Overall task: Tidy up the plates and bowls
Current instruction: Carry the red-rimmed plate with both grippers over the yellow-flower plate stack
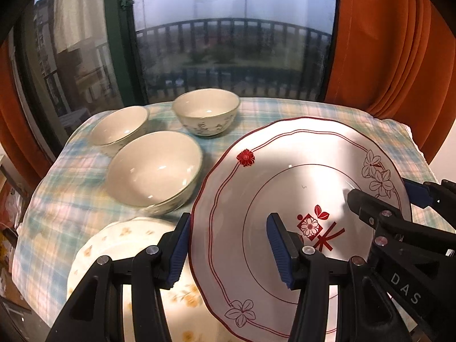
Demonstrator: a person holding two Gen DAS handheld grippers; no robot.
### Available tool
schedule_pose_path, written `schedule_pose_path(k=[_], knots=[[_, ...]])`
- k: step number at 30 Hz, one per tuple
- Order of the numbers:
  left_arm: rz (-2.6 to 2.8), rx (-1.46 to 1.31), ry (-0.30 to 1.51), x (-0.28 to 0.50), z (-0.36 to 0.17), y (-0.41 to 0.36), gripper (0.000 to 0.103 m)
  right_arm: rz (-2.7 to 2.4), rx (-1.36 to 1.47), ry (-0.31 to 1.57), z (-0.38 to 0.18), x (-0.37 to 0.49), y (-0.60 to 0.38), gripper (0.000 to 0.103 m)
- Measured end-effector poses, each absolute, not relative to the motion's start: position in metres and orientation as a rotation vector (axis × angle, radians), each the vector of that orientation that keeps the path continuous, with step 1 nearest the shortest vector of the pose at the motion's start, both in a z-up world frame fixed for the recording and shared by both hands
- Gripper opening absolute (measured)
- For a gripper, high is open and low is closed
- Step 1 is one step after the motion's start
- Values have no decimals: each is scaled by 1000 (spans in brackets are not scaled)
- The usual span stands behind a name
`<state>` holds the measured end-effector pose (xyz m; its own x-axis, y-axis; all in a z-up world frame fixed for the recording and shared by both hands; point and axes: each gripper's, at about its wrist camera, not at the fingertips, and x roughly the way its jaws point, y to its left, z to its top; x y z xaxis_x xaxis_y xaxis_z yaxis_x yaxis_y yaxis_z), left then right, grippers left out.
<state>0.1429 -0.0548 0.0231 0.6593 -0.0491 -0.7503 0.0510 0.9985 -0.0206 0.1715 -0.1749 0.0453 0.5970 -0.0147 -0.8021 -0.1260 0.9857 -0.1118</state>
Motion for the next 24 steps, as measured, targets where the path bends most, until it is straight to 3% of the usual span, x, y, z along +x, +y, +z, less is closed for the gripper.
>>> schedule_pose_path(k=[24], knots=[[32, -51, 850, 98, -7, 30, 53, 211, -161, 916, 25, 126, -90, 53]])
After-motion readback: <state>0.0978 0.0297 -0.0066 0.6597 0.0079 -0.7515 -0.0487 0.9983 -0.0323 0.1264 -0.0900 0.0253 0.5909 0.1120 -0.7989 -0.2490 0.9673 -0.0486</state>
